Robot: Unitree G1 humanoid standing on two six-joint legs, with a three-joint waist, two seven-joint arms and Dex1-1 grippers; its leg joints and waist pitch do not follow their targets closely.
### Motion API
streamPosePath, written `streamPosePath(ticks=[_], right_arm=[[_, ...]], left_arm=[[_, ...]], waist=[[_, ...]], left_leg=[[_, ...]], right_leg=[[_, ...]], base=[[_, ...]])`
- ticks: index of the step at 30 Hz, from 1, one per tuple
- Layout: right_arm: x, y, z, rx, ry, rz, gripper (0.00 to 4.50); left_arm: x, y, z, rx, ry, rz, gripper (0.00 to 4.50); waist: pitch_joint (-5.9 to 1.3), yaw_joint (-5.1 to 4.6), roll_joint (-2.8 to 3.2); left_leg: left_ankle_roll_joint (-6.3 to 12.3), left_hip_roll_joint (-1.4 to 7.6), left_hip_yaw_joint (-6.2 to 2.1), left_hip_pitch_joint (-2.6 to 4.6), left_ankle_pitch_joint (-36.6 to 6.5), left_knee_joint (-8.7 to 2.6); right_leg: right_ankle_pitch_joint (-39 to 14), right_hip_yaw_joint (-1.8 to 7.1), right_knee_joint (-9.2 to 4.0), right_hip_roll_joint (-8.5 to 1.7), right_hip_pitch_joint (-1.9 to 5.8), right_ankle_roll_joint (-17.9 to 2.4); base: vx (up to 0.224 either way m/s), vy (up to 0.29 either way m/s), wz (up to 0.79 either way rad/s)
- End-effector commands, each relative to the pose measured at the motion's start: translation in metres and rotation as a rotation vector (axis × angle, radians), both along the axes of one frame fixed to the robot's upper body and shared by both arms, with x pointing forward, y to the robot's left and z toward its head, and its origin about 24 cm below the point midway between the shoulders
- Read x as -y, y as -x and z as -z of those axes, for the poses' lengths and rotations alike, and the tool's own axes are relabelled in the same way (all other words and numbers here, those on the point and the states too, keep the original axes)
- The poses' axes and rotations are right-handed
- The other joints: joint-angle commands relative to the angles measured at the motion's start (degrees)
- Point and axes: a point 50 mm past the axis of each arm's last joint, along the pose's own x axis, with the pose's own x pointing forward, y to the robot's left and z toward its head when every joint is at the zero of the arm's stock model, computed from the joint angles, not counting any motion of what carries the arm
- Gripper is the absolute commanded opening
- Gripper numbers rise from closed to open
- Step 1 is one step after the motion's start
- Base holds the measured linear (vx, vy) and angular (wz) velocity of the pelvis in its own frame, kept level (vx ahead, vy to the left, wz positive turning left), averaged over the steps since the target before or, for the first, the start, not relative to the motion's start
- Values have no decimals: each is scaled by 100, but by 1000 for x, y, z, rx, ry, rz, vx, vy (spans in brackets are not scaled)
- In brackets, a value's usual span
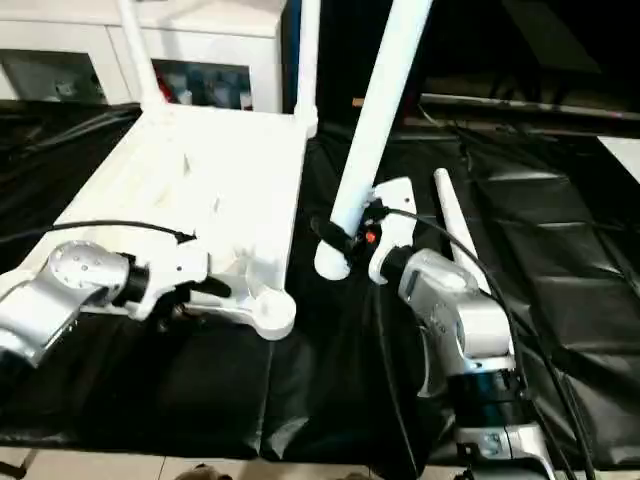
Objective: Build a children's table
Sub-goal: Pick table leg, then insert table leg to table base
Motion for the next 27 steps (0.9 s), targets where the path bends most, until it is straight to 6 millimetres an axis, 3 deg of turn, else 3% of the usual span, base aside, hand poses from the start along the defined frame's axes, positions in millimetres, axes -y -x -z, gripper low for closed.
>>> streamPosePath(ticks=[1,4,5,9,17,24,27], right_arm=[[-1,1,-2,25,11,-12,189],[-2,3,-1,23,14,-18,189],[-2,3,0,22,13,-20,189],[-1,3,0,22,14,-20,189],[-1,4,1,21,18,-26,189],[-2,4,0,22,19,-36,189],[-3,4,-3,7,-25,-49,189]], left_arm=[[0,-6,-5,17,4,13,187],[-1,-7,-3,5,-4,26,179],[-2,-7,-2,-2,-8,34,149],[-4,-8,-2,-9,-9,31,132],[-16,-6,2,-27,-18,19,41],[-17,-6,2,-18,-4,7,10],[-9,-6,3,-25,72,-10,1]], waist=[[-444,-14,126],[-445,-6,130],[-443,-8,134],[-437,-12,141],[-433,-4,139],[-441,-76,101],[-444,-130,62]], left_leg=[[-303,207,-47,61,-901,-411],[-279,207,-45,60,-884,-407],[-274,205,-44,60,-900,-407],[-285,216,-50,66,-997,-415],[-274,221,-51,68,-1014,-418],[-228,213,-52,28,-829,-411],[-167,213,-41,19,-749,-400]], right_leg=[[-640,272,-381,-409,326,-1150],[-558,274,-376,-420,333,-1198],[-577,274,-380,-419,332,-1200],[-710,273,-391,-427,332,-1200],[-796,276,-400,-434,325,-1201],[-607,271,-368,-437,357,-1235],[-499,271,-364,-436,371,-1295]], base=[[0,0,0],[0,0,0],[0,0,0],[0,0,0],[0,0,0],[0,0,0],[0,0,0]])
